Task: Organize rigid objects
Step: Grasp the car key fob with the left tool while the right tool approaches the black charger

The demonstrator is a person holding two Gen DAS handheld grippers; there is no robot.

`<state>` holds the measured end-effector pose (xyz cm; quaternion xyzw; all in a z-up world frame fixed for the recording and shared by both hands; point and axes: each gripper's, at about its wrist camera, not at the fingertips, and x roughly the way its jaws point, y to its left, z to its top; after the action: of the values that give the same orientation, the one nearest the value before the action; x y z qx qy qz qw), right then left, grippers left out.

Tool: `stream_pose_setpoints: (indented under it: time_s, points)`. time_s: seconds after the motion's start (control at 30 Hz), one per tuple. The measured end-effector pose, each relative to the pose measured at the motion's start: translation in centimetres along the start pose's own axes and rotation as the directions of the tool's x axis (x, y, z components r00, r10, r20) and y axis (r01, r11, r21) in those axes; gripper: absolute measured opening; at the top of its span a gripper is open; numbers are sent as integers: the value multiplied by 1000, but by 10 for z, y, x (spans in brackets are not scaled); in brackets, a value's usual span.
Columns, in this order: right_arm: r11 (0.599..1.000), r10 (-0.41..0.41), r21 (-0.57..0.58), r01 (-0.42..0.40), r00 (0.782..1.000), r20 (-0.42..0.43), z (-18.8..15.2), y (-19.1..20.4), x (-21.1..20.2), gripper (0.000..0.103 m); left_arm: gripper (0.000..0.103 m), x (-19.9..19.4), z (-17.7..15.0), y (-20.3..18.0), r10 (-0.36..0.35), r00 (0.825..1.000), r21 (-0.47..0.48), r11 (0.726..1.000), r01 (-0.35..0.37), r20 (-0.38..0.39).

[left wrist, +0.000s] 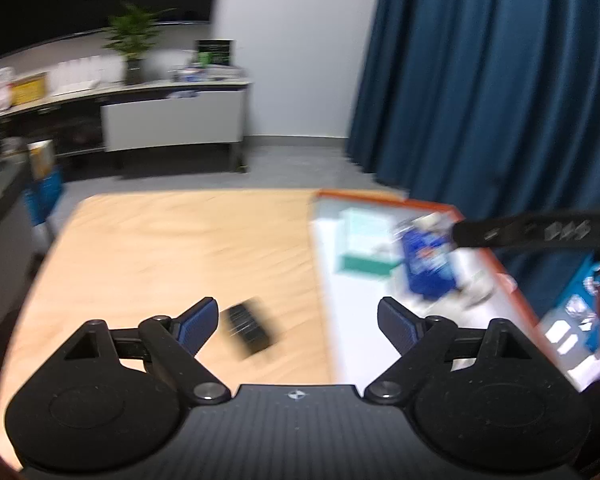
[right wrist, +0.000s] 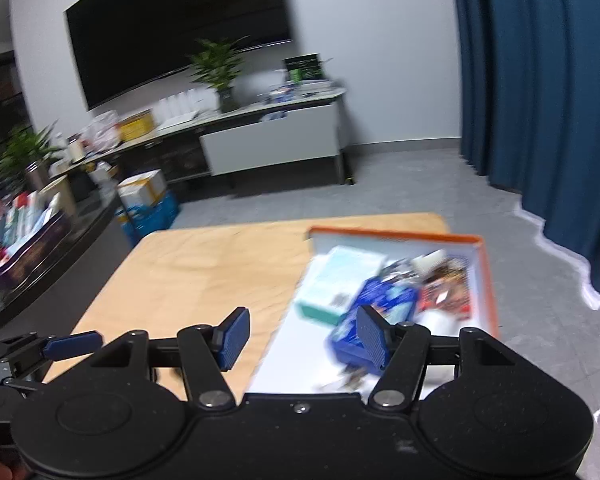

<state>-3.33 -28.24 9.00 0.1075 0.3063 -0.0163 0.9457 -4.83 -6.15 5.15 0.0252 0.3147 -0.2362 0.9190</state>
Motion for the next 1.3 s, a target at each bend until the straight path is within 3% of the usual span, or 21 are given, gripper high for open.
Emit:
stream_pose_setpoints:
  time_s: [0.13, 0.4, 0.63, 0.77, 0.93, 1.03, 1.07, 1.23, 1.3]
  points:
    - [995, 93, -35, -95, 995, -42, -20, 36, 6, 72, 89, -10, -30, 47, 88, 994, -125, 988, -95, -61]
    - [977, 163, -121, -175, 981, -108, -43, 95, 20, 72, 89, 0, -47, 88, 136, 983, -256, 953, -165, -124]
    - [982, 155, -96, -163, 984, -89, -40, 80, 23, 72, 88, 23, -41, 114, 247, 954, -300, 909, -289, -173]
    - [985, 152, -72, -158, 984, -90, -41, 72, 29, 72, 86, 28, -37, 127, 232, 963, -326, 907, -265, -139]
    - [985, 159, -51, -164, 983, -96, -43, 67, 37, 72, 65, 38, -37, 119, 183, 978, -250, 947, -202, -98]
    - [985, 161, -48, -166, 982, -95, -43, 67, 40, 72, 44, 40, -41, 113, 161, 985, -227, 958, -173, -68]
    - [985, 161, -47, -166, 982, -95, -43, 67, 41, 72, 30, 40, -42, 111, 162, 985, -221, 960, -171, -56]
    - [986, 155, -37, -160, 983, -102, -43, 69, 48, 72, 16, 42, -47, 106, 138, 990, -222, 965, -143, -38]
    - [986, 156, -36, -160, 982, -106, -42, 71, 51, 72, 16, 40, -49, 103, 122, 992, -209, 970, -127, -36]
